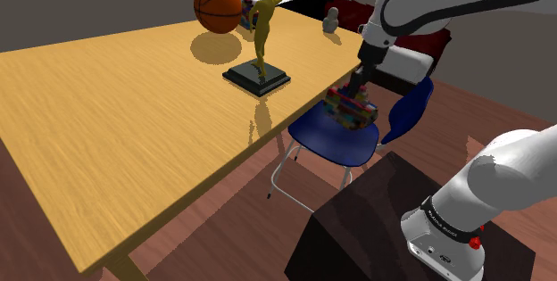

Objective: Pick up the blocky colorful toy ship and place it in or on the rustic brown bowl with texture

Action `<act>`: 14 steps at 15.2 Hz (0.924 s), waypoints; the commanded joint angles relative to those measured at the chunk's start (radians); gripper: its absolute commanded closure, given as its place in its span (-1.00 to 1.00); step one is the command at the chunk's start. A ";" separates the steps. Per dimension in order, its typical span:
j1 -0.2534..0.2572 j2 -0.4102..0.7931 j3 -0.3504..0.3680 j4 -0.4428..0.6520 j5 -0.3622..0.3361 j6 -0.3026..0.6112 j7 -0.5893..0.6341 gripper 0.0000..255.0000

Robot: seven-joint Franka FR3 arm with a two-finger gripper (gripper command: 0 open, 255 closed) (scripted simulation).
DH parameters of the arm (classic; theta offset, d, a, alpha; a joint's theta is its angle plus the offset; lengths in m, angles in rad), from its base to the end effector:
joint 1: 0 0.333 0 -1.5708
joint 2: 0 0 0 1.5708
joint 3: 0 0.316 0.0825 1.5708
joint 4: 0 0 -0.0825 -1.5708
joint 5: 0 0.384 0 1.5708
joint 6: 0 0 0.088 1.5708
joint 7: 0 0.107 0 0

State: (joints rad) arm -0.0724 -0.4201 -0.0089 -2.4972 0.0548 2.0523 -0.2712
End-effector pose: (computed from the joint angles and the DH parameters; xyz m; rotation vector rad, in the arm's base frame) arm 0.4065 -0.0302 0.4320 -3.0756 -0.2539 0.0238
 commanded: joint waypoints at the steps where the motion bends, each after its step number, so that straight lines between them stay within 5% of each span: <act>1: -0.001 -0.011 0.000 0.020 -0.001 -0.030 0.001 1.00; 14: -0.098 0.171 -0.171 0.299 -0.055 -0.136 -0.238 1.00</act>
State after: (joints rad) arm -0.1624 -0.2793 -0.1636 -2.2347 0.0010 1.9229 -0.4828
